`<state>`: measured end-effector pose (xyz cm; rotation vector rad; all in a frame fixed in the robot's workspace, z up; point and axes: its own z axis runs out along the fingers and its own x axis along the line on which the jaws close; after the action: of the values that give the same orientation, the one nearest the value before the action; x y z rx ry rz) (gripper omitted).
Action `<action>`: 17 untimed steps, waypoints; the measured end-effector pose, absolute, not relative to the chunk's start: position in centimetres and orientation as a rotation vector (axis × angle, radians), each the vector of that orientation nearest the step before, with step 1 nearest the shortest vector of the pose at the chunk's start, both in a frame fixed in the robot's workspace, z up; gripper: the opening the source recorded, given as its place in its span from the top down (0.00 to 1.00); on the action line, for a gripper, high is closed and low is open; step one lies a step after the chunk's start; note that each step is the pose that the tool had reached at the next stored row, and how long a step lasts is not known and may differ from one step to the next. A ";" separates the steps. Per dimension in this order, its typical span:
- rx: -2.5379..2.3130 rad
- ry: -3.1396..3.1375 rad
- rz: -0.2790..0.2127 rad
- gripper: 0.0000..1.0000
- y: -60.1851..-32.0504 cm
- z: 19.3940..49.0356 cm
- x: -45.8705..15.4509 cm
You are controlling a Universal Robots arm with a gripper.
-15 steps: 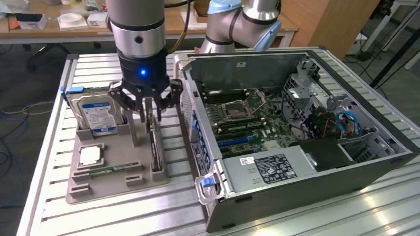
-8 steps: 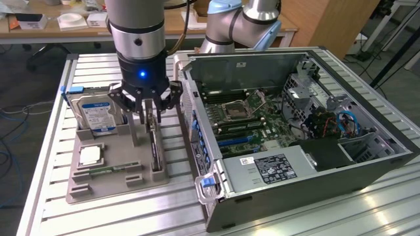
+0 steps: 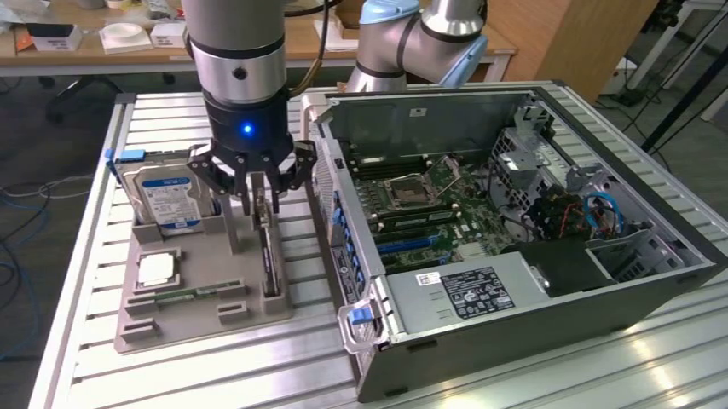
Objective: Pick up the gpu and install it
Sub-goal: 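Pick up the gpu and move the gpu toward the slot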
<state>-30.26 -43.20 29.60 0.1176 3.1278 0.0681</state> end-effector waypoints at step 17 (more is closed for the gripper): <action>0.118 3.128 0.068 0.59 -43.2 28.5 -30.3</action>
<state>-30.26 -43.20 28.54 0.1176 3.1282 0.0676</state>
